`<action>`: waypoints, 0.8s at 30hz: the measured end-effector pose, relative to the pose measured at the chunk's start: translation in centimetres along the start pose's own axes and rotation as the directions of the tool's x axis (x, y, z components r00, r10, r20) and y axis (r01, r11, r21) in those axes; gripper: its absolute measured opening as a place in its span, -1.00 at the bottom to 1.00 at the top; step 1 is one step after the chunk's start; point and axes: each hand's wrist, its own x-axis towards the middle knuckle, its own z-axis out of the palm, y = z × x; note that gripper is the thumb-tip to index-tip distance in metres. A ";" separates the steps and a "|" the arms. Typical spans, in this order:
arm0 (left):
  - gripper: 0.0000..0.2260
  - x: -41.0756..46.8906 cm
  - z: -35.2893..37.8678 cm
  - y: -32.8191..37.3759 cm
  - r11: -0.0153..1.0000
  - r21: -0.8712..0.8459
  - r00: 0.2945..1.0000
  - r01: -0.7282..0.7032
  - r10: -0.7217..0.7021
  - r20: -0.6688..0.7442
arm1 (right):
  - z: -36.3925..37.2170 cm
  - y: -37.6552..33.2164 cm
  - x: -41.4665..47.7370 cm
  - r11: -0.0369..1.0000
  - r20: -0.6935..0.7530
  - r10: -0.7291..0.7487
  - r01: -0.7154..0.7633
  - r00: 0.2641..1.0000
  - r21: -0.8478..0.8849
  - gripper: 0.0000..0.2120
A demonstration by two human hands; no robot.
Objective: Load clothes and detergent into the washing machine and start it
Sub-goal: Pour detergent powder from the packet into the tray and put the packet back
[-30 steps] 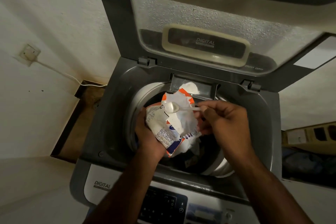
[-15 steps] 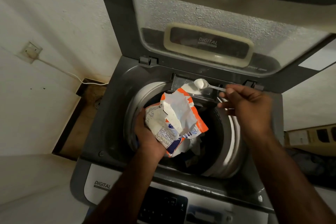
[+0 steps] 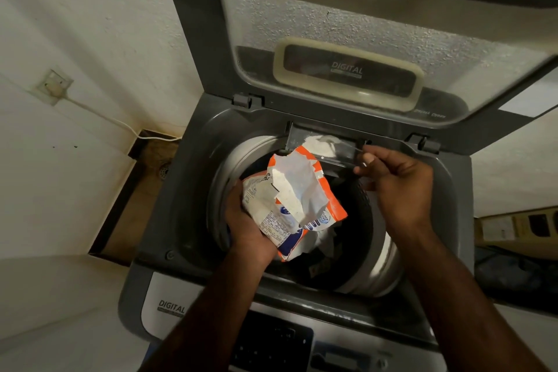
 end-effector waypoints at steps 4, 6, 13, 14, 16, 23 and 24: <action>-0.44 -0.1 0.3 -0.1 0.999 -0.042 1.000 -0.003 0.004 0.014 | -1.7 -4.6 -2.5 0.993 -0.011 -0.096 0.097 0.995 0.069 -0.86; -0.43 -0.1 0.2 0.0 0.999 -0.048 1.000 -0.023 0.023 0.007 | -2.4 -6.5 -4.0 0.985 0.013 -0.165 0.164 0.986 0.047 -0.86; -0.48 0.5 0.0 -0.2 0.996 -0.069 0.998 -0.050 0.047 -0.037 | -0.4 -6.0 -6.8 0.963 0.249 -0.136 0.187 0.959 -0.195 -0.80; -0.47 0.3 0.2 -0.2 0.995 -0.089 0.999 -0.050 0.050 -0.001 | 0.2 -5.3 -6.9 0.950 0.293 -0.111 0.188 0.950 -0.249 -0.81; -0.48 -0.8 1.0 0.2 0.998 -0.056 0.999 -0.042 0.044 0.029 | 0.9 -4.6 -7.3 0.908 0.397 -0.069 0.222 0.915 -0.355 -0.82; -0.53 -1.7 2.1 0.7 0.992 -0.126 0.997 -0.006 0.016 0.078 | -2.3 -5.7 -8.9 0.935 0.161 -0.284 0.311 0.945 -0.173 -0.70; -0.51 -2.2 2.6 0.6 0.994 -0.108 0.995 -0.004 0.015 0.103 | -3.3 -5.7 -9.1 0.943 0.133 -0.275 0.294 0.952 -0.154 -0.66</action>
